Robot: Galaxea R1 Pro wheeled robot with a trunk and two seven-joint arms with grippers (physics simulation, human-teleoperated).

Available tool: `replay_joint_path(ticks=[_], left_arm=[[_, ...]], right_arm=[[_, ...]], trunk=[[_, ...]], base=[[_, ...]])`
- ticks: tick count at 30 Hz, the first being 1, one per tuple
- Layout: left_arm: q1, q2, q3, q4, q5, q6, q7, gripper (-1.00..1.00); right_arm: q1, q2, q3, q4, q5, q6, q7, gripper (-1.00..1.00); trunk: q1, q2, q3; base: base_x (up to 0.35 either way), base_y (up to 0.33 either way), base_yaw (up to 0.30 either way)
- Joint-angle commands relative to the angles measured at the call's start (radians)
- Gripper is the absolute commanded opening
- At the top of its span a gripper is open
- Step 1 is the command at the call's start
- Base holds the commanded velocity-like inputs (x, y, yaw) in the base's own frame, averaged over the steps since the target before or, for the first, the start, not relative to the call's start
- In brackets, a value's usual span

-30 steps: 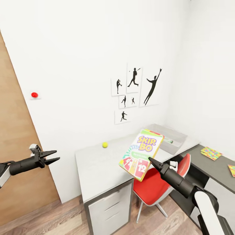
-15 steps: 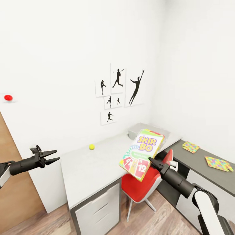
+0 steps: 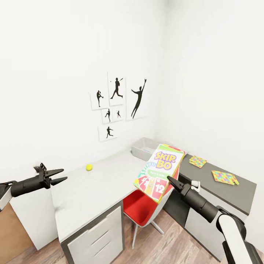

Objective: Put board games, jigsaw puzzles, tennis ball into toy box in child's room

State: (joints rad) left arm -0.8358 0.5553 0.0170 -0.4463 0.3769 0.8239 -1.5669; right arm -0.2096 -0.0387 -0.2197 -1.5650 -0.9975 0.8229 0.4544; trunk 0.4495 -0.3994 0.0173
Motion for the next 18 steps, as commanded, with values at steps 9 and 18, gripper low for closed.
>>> replay_joint_path(ticks=[9,18], left_arm=[[0.0,0.0,0.0,0.0,-0.001,0.011,-0.004,1.0],[0.0,0.0,0.0,0.0,-0.001,0.011,-0.004,1.0]], right_arm=[[-0.001,0.0,-0.002,0.0,-0.006,0.007,0.005,-1.0],[-0.001,0.0,-0.005,0.0,-0.006,0.008,0.007,-1.0]], trunk=[[0.001,-0.001,0.001],[0.001,-0.001,0.003]], base=[[0.187,-0.202,-0.126],[0.152,-0.136,-0.218]])
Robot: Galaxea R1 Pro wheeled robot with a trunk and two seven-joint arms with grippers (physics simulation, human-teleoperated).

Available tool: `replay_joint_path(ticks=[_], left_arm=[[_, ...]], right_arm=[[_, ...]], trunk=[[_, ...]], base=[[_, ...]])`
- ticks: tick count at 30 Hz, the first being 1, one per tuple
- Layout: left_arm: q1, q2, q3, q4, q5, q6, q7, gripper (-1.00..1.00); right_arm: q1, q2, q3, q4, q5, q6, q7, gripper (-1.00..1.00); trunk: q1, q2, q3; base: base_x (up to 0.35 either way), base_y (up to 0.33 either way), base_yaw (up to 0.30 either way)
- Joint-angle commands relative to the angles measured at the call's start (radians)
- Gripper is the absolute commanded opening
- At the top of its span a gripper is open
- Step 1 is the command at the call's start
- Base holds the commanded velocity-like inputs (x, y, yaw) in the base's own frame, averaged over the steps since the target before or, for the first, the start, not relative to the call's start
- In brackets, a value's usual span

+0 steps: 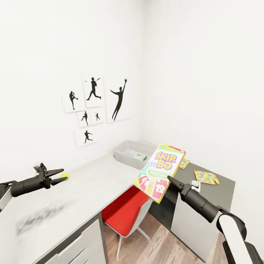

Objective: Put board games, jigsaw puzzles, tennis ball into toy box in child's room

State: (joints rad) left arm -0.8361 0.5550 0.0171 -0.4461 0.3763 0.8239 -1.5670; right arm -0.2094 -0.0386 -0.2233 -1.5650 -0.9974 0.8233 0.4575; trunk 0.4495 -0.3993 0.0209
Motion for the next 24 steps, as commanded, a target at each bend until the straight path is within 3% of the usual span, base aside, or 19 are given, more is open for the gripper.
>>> replay_joint_path(ticks=[1,17,24], left_arm=[[0.0,0.0,0.0,0.0,0.0,0.011,-0.004,1.0],[0.0,0.0,0.0,0.0,0.0,0.011,-0.004,1.0],[0.0,0.0,0.0,0.0,0.0,0.011,-0.004,1.0]], right_arm=[[-0.001,0.0,-0.001,0.0,-0.007,0.008,0.004,-1.0],[-0.001,0.0,0.002,0.0,-0.006,0.005,0.002,-1.0],[-0.001,0.0,0.004,0.0,-0.006,0.006,0.002,-1.0]], trunk=[[0.001,-0.001,0.0],[0.001,-0.001,0.0],[0.001,-0.001,0.0]], base=[[0.092,-0.079,-0.165],[0.152,-0.067,-0.049],[0.119,-0.192,0.186]])
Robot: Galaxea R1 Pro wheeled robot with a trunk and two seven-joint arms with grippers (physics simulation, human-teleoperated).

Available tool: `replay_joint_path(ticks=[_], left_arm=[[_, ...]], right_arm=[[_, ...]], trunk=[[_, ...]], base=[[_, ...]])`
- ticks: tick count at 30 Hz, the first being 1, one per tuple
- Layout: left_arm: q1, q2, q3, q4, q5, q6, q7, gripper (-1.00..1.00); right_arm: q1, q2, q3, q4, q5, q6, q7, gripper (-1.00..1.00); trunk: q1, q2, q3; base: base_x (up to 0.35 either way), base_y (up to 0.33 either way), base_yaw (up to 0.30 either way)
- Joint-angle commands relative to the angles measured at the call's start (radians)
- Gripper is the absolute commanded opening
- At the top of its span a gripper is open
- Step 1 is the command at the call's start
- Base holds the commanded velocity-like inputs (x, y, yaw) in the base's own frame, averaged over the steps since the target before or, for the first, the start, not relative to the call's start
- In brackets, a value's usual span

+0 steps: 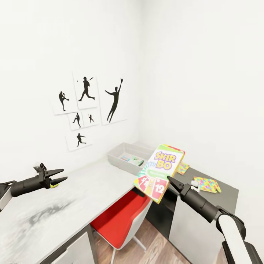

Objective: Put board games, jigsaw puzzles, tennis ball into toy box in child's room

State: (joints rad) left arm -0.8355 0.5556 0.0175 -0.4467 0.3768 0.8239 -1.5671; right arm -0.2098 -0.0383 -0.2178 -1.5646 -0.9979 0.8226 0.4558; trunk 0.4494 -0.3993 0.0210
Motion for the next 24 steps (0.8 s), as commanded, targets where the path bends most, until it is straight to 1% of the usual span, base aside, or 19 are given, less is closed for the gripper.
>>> replay_joint_path(ticks=[1,9,19,22,24], left_arm=[[-0.001,0.0,0.0,0.0,-0.001,0.011,-0.004,1.0],[-0.001,0.0,0.001,0.0,-0.001,0.011,-0.004,1.0],[-0.001,0.0,0.001,0.0,-0.001,0.011,-0.004,1.0],[-0.001,0.0,0.001,0.0,-0.001,0.011,-0.004,1.0],[-0.001,0.0,0.001,0.0,-0.001,0.011,-0.004,1.0]], right_arm=[[0.0,0.0,-0.002,0.0,-0.005,0.007,0.004,-1.0],[0.0,0.0,-0.001,0.0,-0.005,0.006,0.0,-1.0],[0.0,0.0,-0.004,0.0,-0.005,0.004,0.0,-1.0],[0.0,0.0,-0.004,0.0,-0.005,0.004,0.0,-1.0],[0.0,0.0,-0.003,0.0,-0.005,0.004,0.001,-1.0]], trunk=[[0.001,-0.001,0.0],[0.001,-0.001,-0.001],[0.001,-0.001,-0.008],[0.001,-0.001,-0.01],[0.001,-0.001,-0.011]], base=[[0.119,-0.137,0.275],[0.035,-0.039,0.285],[0.001,-0.047,0.271],[0.0,-0.074,0.211],[0.0,-0.173,0.09]])
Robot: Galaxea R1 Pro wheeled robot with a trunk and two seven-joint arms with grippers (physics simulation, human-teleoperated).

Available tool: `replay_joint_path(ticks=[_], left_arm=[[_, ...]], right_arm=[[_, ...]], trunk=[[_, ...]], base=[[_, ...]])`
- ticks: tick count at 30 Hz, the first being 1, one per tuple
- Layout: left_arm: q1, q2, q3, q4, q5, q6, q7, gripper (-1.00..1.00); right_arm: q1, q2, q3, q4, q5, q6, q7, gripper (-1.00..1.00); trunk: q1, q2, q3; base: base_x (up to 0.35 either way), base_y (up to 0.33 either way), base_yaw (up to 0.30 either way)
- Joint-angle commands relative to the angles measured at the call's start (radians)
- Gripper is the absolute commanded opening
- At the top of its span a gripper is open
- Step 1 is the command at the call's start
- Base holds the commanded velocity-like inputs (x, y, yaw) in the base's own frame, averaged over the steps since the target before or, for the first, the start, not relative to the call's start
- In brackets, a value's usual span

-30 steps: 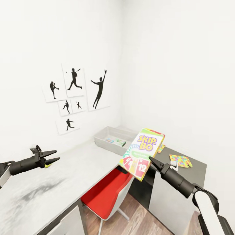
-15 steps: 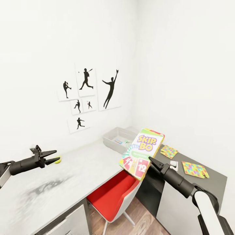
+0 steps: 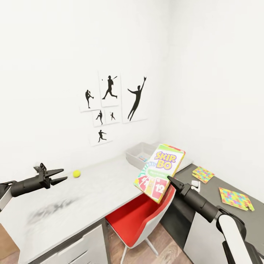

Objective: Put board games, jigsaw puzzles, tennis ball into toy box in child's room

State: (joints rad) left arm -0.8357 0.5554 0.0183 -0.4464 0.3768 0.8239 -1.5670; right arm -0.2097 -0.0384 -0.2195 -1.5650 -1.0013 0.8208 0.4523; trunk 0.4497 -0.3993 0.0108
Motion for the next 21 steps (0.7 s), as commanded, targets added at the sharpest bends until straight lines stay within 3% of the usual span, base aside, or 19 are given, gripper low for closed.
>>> replay_joint_path(ticks=[1,13,21], left_arm=[[0.0,0.0,0.0,0.0,-0.001,0.011,-0.004,1.0],[0.0,0.0,0.0,0.0,-0.001,0.011,-0.004,1.0],[0.0,0.0,0.0,0.0,-0.001,0.011,-0.004,1.0]], right_arm=[[0.0,0.0,-0.001,0.0,-0.002,0.006,0.004,-1.0],[0.0,0.0,-0.002,0.0,-0.001,0.006,0.006,-1.0],[0.0,0.0,-0.001,0.0,-0.001,0.006,0.006,-1.0]], trunk=[[0.0,-0.001,-0.001],[0.0,-0.001,-0.016],[0.0,-0.001,-0.017]], base=[[0.0,-0.233,0.045],[0.0,-0.269,0.008],[0.064,-0.04,0.0]])
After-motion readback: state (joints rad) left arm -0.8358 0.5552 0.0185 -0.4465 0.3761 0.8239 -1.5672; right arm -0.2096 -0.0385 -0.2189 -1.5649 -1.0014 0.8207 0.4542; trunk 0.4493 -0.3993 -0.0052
